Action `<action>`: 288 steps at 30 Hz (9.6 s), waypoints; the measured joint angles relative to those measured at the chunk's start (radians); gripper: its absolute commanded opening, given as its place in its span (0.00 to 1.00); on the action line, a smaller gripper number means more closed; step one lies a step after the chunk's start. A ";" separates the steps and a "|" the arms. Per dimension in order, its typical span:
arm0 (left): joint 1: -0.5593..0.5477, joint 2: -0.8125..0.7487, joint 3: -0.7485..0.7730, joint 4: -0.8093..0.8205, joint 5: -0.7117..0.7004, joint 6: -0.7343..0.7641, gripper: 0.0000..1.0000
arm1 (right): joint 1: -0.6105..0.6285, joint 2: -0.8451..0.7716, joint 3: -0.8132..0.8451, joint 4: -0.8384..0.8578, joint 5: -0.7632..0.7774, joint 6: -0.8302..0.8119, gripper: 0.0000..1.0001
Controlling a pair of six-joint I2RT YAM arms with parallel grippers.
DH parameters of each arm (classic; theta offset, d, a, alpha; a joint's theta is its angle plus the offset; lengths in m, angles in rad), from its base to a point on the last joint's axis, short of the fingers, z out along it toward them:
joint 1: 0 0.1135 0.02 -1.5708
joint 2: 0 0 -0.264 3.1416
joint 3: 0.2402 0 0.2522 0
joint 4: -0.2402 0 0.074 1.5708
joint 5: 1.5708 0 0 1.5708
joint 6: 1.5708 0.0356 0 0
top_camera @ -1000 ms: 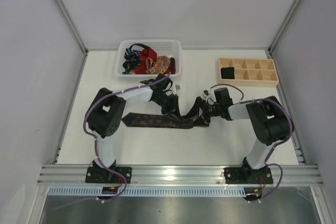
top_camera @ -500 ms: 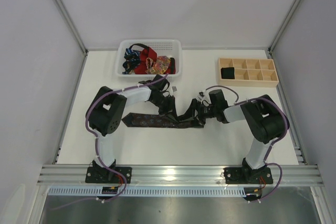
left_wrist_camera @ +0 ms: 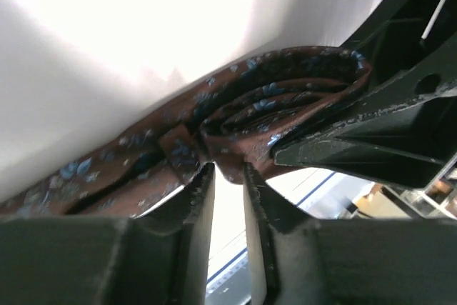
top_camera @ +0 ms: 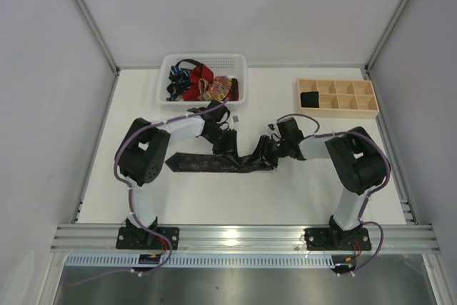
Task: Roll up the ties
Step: Roll the tie
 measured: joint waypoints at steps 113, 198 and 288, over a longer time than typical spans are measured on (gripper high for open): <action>0.235 -0.540 -0.373 0.011 -0.007 -0.056 0.32 | 0.212 -0.142 0.460 -0.976 0.622 -0.167 0.28; -0.073 -0.122 -0.156 0.220 0.150 -0.257 0.29 | -0.179 -0.031 -0.013 -0.198 -0.251 -0.336 0.84; -0.066 -0.083 -0.193 0.274 0.198 -0.259 0.29 | -0.162 -0.040 -0.021 -0.256 -0.258 -0.410 0.75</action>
